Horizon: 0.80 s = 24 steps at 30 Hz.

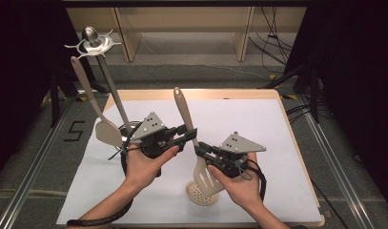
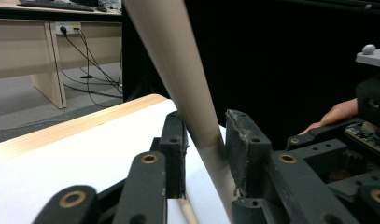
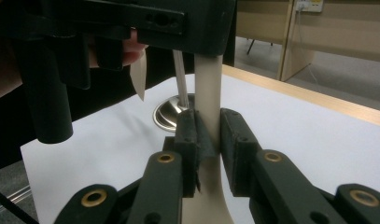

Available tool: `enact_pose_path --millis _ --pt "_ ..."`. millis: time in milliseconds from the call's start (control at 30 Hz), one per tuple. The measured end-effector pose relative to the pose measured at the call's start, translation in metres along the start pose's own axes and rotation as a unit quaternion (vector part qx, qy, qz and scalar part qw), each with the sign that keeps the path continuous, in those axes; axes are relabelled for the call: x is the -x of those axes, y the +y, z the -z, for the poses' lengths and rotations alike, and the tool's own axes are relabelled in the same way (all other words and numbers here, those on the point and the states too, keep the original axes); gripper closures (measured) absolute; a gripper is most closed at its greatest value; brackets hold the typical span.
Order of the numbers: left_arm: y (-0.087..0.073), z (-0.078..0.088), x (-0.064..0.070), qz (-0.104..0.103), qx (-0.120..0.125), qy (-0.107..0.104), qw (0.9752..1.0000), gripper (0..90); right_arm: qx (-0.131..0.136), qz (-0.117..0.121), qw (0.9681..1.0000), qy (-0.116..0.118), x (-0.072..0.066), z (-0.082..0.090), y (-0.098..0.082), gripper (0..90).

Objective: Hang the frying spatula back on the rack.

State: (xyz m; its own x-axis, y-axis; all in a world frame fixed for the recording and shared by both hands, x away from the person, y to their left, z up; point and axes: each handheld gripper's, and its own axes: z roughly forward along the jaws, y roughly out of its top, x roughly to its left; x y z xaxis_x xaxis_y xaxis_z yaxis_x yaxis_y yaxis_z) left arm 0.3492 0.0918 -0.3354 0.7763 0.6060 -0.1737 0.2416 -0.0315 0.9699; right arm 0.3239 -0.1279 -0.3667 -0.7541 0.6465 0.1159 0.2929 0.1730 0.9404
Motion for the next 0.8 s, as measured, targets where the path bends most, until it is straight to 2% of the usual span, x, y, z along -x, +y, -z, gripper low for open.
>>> enact_pose_path --millis 33,67,100,133,167,233,333,367,433,467,500,533,567,600,667,700,733,767,800 --pt "0.000 0.000 0.001 0.002 0.001 -0.003 1.0000 71.3 0.005 0.005 1.0000 0.004 0.000 -0.001 0.000 78.2" --pt "0.001 0.001 0.002 0.008 0.002 -0.014 0.9999 75.5 -0.003 0.003 1.0000 0.004 -0.002 -0.002 0.000 77.7" --pt "0.001 0.002 0.003 0.011 0.002 -0.020 0.9997 75.5 -0.003 0.003 1.0000 0.004 -0.002 -0.002 0.000 77.7" --pt "0.002 0.002 0.006 -0.001 0.001 -0.017 0.9999 76.5 -0.003 0.005 0.9999 0.008 -0.002 -0.003 0.001 77.2" --pt "0.002 0.003 0.007 -0.022 -0.004 -0.007 0.9997 76.8 0.001 0.005 0.9999 0.009 -0.002 -0.003 0.001 75.0" --pt "0.003 0.006 0.006 -0.041 -0.007 0.001 0.9991 76.9 -0.003 0.007 0.9999 0.014 -0.003 -0.002 0.003 68.8" --pt "0.006 0.013 -0.002 -0.030 -0.002 -0.005 0.9995 77.0 -0.011 0.018 0.9997 0.012 -0.002 0.000 0.003 63.8" --pt "0.006 0.015 -0.004 -0.031 -0.002 -0.005 0.9995 77.0 -0.012 0.024 0.9996 0.006 -0.001 0.002 0.002 62.3" --pt "0.008 0.020 -0.009 -0.038 -0.005 -0.003 0.9993 77.0 -0.014 0.020 0.9997 0.009 -0.001 0.004 -0.001 61.1" --pt "0.008 0.024 -0.013 -0.044 -0.007 0.002 0.9990 77.0 -0.009 0.021 0.9997 0.011 0.000 0.004 -0.002 60.4" --pt "0.009 0.028 -0.017 -0.048 -0.009 0.009 0.9988 77.0 -0.016 0.010 0.9998 0.005 0.000 0.007 -0.004 59.8" --pt "0.009 0.031 -0.019 -0.050 -0.010 0.013 0.9986 77.0 -0.013 0.019 0.9997 0.006 0.003 0.008 -0.006 59.7" --pt "0.009 0.034 -0.022 -0.049 -0.010 0.019 0.9985 77.0 -0.016 0.006 0.9998 0.003 0.003 0.010 -0.007 59.5" --pt "0.009 0.038 -0.025 -0.050 -0.011 0.026 0.9983 77.0 -0.015 0.023 0.9996 -0.002 0.006 0.011 -0.008 59.3" --pt "0.010 0.044 -0.031 -0.050 -0.011 0.035 0.9981 77.0 -0.023 0.005 0.9997 -0.009 0.008 0.016 -0.011 59.2" --pt "0.010 0.047 -0.033 -0.049 -0.010 0.041 0.9980 77.0 -0.017 0.015 0.9997 -0.006 0.011 0.015 -0.012 59.2" --pt "0.011 0.050 -0.036 -0.049 -0.010 0.045 0.9977 77.0 -0.018 0.007 0.9998 -0.007 0.012 0.017 -0.013 59.2" --pt "0.012 0.052 -0.038 -0.051 -0.010 0.049 0.9975 77.0 -0.020 0.015 0.9996 -0.013 0.014 0.019 -0.013 59.2" --pt "0.014 0.054 -0.042 -0.071 -0.005 0.053 0.9961 77.0 -0.023 0.011 0.9995 -0.017 0.015 0.020 -0.014 59.2"
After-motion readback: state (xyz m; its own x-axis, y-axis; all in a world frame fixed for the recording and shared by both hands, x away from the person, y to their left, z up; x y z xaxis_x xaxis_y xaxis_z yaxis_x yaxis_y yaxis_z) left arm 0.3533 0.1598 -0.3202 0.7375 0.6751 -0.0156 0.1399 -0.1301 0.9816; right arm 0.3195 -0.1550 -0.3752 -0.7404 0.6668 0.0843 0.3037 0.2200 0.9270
